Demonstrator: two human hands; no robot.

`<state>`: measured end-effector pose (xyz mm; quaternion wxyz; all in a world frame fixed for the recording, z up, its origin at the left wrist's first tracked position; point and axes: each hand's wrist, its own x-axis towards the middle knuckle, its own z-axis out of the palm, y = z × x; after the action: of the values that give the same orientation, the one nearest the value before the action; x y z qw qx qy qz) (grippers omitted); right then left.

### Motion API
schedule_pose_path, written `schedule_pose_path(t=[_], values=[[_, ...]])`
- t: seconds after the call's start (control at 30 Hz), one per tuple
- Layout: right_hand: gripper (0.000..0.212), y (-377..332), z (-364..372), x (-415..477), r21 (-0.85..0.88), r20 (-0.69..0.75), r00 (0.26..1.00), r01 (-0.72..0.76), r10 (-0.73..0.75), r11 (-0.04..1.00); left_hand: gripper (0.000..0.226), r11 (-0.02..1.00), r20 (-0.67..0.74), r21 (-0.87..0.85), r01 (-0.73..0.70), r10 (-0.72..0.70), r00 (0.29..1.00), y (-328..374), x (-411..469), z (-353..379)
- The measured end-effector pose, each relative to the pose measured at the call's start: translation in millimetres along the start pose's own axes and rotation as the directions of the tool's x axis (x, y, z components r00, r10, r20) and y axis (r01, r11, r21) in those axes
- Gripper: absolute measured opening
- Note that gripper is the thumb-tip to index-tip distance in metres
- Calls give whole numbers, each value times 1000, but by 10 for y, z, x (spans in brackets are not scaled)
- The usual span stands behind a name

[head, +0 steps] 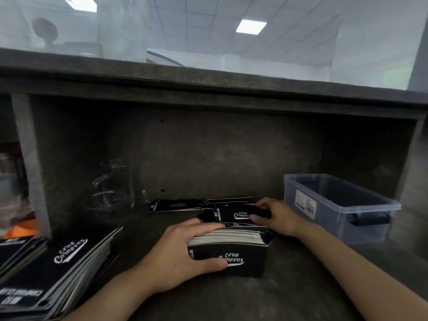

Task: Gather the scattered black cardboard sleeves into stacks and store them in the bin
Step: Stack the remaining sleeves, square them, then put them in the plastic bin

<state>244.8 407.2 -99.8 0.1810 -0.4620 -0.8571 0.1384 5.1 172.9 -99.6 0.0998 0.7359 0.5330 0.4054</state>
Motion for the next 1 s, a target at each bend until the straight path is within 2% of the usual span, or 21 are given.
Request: schedule_pose_path(t=[0.07,0.2,0.23,0.33,0.43,0.5,0.57,0.6,0.73,0.83,1.0], values=[[53,6,-98,0,160,57,998,-11,2,987,66,1000,13,18,-3,2,1000,-10,1,-7],[22,-49,-214,-128,307,-133,985,150,-114,940,66,993,26,117,-12,9,1000,-26,-10,-13],[19,-85,-245,-184,354,-130,981,184,-147,917,67,987,8,161,-19,18,1000,-29,-22,-12],[19,-294,-334,-415,499,39,969,193,-244,845,66,960,-36,279,-32,44,998,-7,-37,-12],[22,-534,-303,-591,539,206,919,180,-337,823,64,969,-20,249,-10,16,1000,41,-48,-16],[38,-679,-213,-647,576,278,907,108,-318,810,74,983,-6,183,10,-9,1000,65,-50,-20],[67,-778,-154,-676,664,385,883,-63,-269,745,96,988,-9,145,52,-51,999,64,-59,-40],[71,-806,-147,-687,702,420,865,-118,-275,702,101,986,0,154,57,-58,998,52,-58,-48],[52,-763,-165,-664,777,427,853,-175,-301,605,92,959,31,281,28,-38,999,-9,-49,-55],[43,-643,-221,-603,777,406,859,-146,-311,612,93,952,50,305,7,-23,998,-39,-56,-54],[31,-577,-329,-631,694,327,881,21,-341,720,93,954,96,300,-9,-21,995,-13,-83,-91]])
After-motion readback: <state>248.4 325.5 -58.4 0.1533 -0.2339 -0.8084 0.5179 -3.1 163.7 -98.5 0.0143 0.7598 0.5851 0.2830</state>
